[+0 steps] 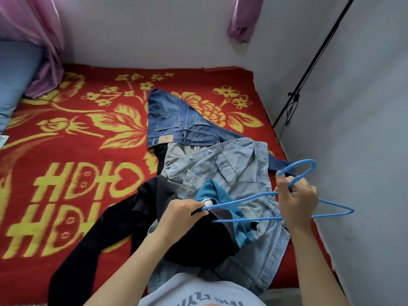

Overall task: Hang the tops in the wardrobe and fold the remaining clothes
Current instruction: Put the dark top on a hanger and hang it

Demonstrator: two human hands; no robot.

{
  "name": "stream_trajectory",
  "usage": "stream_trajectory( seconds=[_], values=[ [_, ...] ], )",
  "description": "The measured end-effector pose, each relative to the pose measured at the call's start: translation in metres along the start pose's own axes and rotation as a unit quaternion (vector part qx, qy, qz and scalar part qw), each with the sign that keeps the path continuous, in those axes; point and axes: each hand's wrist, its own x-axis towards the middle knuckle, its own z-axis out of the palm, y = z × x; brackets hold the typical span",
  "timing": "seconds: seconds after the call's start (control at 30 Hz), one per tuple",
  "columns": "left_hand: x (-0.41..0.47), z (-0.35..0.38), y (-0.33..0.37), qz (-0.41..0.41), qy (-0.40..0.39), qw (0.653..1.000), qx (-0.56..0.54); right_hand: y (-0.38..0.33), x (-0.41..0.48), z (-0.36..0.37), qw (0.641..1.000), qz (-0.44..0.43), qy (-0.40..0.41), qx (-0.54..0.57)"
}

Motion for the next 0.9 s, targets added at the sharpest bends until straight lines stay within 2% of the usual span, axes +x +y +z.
stream_trajectory(
  seconds=[0.1,0.2,0.33,0.47,0.53,0.63,0.7,0.73,0.8,0.9],
  values=[
    [0.013,-0.006,0.01,0.029,-0.007,1.0,-0.003,-0.016,-0.014,0.008,0.999,0.044,0.022,0.01],
    [0.018,-0.004,0.023,0.043,-0.021,0.999,-0.005,-0.03,-0.036,0.018,0.997,0.074,0.006,0.012],
    [0.023,0.008,0.04,0.017,-0.063,0.998,-0.025,-0.05,-0.067,0.032,0.998,0.026,-0.046,0.016],
    [0.033,0.007,0.039,-0.027,-0.058,0.997,-0.046,-0.051,-0.048,0.033,0.982,0.06,-0.12,0.132],
    [0.037,0.001,0.034,-0.041,-0.039,0.998,-0.037,-0.051,-0.039,0.028,0.978,0.031,-0.105,0.176],
    [0.043,-0.016,0.021,-0.079,0.011,0.997,-0.022,-0.049,-0.041,0.022,0.988,-0.047,-0.017,0.147],
    [0.047,-0.029,0.014,-0.089,0.038,0.995,-0.024,-0.039,-0.049,0.022,0.985,-0.046,0.01,0.167],
    [0.049,-0.034,0.013,-0.092,0.05,0.994,-0.025,-0.034,-0.053,0.023,0.982,-0.017,-0.016,0.187],
    [0.052,-0.042,0.012,-0.106,0.074,0.991,-0.029,-0.026,-0.064,0.03,0.966,0.039,-0.128,0.221],
    [0.054,-0.049,0.015,-0.115,0.085,0.989,-0.043,-0.018,-0.081,0.043,0.935,0.019,-0.299,0.192]
  ],
)
